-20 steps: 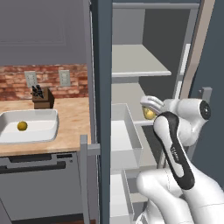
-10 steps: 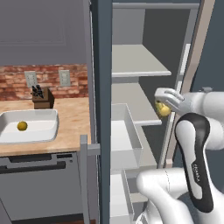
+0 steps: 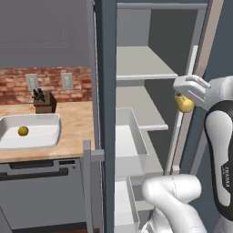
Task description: Take the lemon and potato out of the freezer and place them in the tupperware container on the counter. Then put the tupperware containing the vegetables back in the freezer.
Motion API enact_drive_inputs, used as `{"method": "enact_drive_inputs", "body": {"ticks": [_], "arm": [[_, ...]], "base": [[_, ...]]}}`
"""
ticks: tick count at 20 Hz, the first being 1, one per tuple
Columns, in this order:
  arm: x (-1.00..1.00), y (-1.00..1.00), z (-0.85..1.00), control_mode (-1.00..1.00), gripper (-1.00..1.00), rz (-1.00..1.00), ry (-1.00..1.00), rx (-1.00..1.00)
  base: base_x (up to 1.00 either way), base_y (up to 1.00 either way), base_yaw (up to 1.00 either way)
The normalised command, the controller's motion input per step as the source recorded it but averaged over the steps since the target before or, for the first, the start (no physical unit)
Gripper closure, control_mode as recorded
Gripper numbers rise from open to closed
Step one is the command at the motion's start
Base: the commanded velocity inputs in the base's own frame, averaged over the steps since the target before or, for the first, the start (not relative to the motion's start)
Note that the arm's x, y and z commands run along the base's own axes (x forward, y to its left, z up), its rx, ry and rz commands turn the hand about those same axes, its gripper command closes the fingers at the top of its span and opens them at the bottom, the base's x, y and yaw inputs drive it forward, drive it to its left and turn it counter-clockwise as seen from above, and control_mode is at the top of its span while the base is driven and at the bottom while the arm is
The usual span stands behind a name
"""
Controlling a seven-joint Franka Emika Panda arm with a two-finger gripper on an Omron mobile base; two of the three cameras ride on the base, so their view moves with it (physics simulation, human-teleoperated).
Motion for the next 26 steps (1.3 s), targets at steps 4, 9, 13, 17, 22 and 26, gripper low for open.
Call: {"method": "enact_drive_inputs", "body": {"ticks": [4,9,13,17,22,26], "arm": [[-0.27,-0.03,0.08,-1.0,1.0,0.0,0.18,-0.13],[-0.09,-0.01,0.0,-1.0,1.0,0.0,0.21,-0.12],[-0.01,0.0,0.0,-1.0,1.0,0.0,0.21,-0.12],[0.0,0.0,-0.03,-1.0,1.0,0.0,0.14,-0.1],[-0.01,0.0,-0.13,-1.0,1.0,0.0,0.06,-0.07],[-0.17,0.0,-0.24,-1.0,1.0,0.0,0.0,-0.06]], "base": [[0.0,0.0,0.0],[0.0,0.0,0.0],[0.0,0.0,0.0],[0.0,0.0,0.0],[0.0,0.0,0.0],[0.0,0.0,0.0]]}}
